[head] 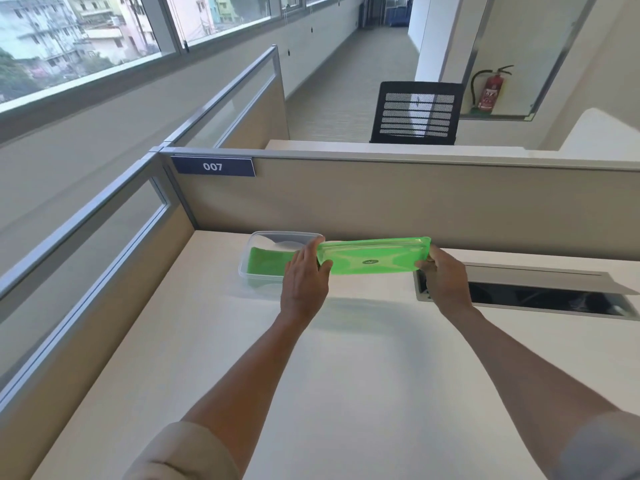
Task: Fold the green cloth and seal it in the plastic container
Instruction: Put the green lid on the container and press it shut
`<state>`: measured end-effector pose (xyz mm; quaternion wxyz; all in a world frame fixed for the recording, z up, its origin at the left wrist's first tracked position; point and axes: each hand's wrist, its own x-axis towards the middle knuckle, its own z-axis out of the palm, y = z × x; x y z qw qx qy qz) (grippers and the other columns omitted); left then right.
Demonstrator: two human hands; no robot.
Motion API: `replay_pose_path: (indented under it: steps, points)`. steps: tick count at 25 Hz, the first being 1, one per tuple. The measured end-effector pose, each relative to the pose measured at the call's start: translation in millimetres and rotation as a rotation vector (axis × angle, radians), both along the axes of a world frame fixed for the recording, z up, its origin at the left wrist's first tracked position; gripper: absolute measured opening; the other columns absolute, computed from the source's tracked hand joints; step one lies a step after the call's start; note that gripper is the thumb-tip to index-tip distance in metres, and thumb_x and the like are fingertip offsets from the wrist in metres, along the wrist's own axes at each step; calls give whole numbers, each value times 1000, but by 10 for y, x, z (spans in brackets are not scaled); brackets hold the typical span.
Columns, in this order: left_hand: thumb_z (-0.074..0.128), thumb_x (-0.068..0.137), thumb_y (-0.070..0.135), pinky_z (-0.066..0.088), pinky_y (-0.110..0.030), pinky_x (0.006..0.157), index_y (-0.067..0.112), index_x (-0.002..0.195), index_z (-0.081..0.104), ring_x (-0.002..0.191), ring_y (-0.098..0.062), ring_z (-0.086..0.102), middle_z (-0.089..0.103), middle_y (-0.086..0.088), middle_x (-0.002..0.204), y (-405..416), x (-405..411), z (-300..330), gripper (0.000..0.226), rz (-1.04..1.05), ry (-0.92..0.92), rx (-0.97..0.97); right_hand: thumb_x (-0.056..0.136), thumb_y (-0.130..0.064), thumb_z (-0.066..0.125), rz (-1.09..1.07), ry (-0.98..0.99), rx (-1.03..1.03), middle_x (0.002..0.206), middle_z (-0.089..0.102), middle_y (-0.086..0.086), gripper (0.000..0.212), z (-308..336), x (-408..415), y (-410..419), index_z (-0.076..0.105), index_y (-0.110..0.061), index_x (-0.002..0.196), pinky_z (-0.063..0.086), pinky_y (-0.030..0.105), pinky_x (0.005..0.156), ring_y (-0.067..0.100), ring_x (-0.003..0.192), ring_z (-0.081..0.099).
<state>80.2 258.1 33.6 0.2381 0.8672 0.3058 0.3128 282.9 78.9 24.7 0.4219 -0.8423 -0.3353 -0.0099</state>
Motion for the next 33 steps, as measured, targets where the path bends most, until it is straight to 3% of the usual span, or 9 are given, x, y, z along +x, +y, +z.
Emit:
replay_pose_path:
  steps: [2,5,7,9,14,19,25,33]
  points:
    - [61,91,15,44,-40,96,21,144,37,120,-27,52,55,-2,139,79,-44,56,58,17,-33,-113,89,-5,59,29,53,-13,72,60,13,2,12,-64,110,58,-5,88,44,40,64,36,71,52]
    - [62,89,11,48,-43,95,24,149,26,122,-31,53,53,-6,142,257,-152,54,70,59,-87,-211,91,-12,58,73,124,-16,70,60,12,13,2,-178,329,50,-8,82,48,44,65,38,72,57]
    - [62,89,10,49,-40,91,26,147,28,116,-31,57,56,-6,136,396,-247,41,69,94,-120,-249,89,-20,61,90,141,-3,68,63,5,8,4,-282,502,55,-14,90,50,43,66,32,69,63]
    - [60,89,11,46,-35,85,26,143,32,109,-31,59,61,-7,128,528,-344,22,62,142,-110,-255,88,-21,64,91,197,40,66,65,4,18,7,-402,675,58,-17,105,53,42,66,29,65,65]
    - [56,93,23,46,-40,89,19,146,35,112,-33,56,60,-11,125,981,-546,-110,57,199,30,-199,87,-22,63,139,296,33,71,66,5,31,-30,-689,1117,55,-23,117,56,43,65,26,64,65]
    - [53,97,33,44,-42,93,13,151,30,116,-37,54,58,-19,125,1384,-629,-211,62,230,190,-203,86,-29,65,118,331,-33,83,66,5,37,-112,-878,1570,55,-17,120,55,43,71,30,74,65]
    - [47,96,48,45,-49,91,13,151,25,115,-39,55,61,-17,124,1752,-519,-364,68,231,440,-125,89,-23,62,24,269,-127,91,62,4,27,-270,-944,1952,57,-10,112,43,33,71,30,89,60]
    - [45,97,48,47,-45,84,10,150,26,112,-42,57,58,-20,126,1810,-488,-510,68,206,475,-167,94,-29,55,-47,189,-327,113,52,16,34,-428,-981,2104,56,0,112,44,38,80,36,99,56]
